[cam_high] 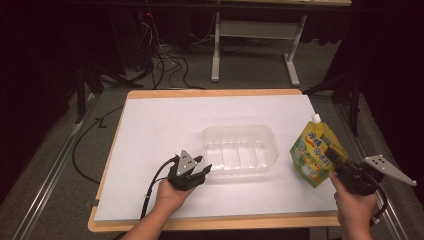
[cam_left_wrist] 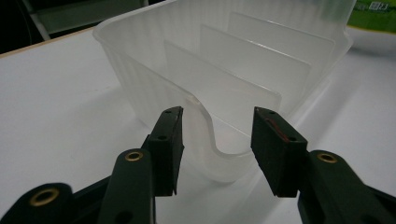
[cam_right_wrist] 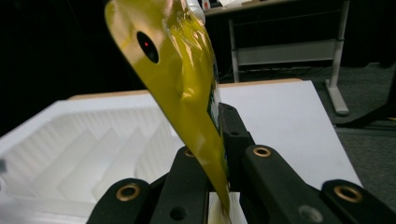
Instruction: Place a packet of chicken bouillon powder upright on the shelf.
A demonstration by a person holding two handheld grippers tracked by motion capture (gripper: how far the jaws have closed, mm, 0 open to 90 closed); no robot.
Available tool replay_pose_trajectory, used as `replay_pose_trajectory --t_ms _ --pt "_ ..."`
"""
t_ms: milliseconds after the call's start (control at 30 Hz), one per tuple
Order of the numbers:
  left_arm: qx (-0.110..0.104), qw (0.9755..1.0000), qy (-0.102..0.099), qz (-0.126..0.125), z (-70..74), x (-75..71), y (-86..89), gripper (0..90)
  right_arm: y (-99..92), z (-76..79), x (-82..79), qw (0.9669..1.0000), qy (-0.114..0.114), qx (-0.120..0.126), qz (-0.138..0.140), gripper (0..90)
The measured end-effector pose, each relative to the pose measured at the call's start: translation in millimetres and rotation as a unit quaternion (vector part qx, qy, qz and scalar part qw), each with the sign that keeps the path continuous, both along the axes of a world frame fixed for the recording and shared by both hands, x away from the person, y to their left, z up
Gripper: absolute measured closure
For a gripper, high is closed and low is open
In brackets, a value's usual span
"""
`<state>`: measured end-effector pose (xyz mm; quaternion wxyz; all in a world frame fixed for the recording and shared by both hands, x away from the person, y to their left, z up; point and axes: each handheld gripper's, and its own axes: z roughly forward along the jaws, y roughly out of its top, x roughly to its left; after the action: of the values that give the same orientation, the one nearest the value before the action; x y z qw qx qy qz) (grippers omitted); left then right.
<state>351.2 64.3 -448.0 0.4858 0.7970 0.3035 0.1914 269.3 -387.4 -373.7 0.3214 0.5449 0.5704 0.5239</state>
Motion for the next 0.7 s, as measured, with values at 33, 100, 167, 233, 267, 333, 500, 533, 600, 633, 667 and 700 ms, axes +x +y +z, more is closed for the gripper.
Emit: replay_pose_trajectory --t_ms 33,100,167,233,267,333,500,533,600,633,667,700 --pt "0.001 1.0 0.001 0.0 -0.4 -0.6 0.1 54.4 2.9 5.7 -1.0 0.9999 -0.008 0.01 0.002 90.0" --pt "0.002 1.0 0.0 0.0 -0.7 -1.3 0.4 54.4 6.0 11.9 -2.0 0.9997 -0.017 0.019 0.007 90.0" --pt "0.002 1.0 0.0 0.0 -0.7 -1.7 0.6 54.5 9.6 18.3 -2.6 0.9994 -0.025 0.023 0.011 90.0" --pt "0.002 1.0 -0.001 0.0 -0.8 -2.3 1.7 54.5 12.8 24.7 -2.7 0.9989 -0.032 0.029 0.017 90.0" --pt "0.003 1.0 -0.001 0.001 -0.9 -2.3 2.2 54.5 14.5 27.9 -2.4 0.9987 -0.035 0.031 0.02 90.0" --pt "0.001 1.0 0.0 0.001 -1.2 -2.3 2.7 54.5 18.2 33.5 -1.4 0.9981 -0.042 0.037 0.027 90.0" --pt "0.002 1.0 0.0 0.0 -1.1 -2.8 3.4 54.5 33.0 44.1 5.7 0.9974 -0.046 0.034 0.044 90.0" --pt "0.003 1.0 0.0 0.001 -1.2 -3.0 3.1 54.5 36.2 45.6 7.8 0.9972 -0.048 0.033 0.047 90.0" --pt "0.002 1.0 0.0 0.001 -1.3 -3.0 3.0 54.6 42.9 48.6 11.4 0.9967 -0.05 0.032 0.055 90.0" --pt "0.003 1.0 0.0 0.0 -1.5 -3.0 2.7 54.6 46.4 50.0 13.2 0.9965 -0.051 0.031 0.058 90.0" --pt "0.003 1.0 0.001 -0.001 -1.6 -2.9 2.6 54.6 49.9 51.0 15.1 0.9963 -0.052 0.032 0.061 90.0" --pt "0.004 1.0 0.001 -0.002 -1.7 -2.9 2.4 54.7 53.0 51.6 17.0 0.9961 -0.052 0.032 0.064 90.0"
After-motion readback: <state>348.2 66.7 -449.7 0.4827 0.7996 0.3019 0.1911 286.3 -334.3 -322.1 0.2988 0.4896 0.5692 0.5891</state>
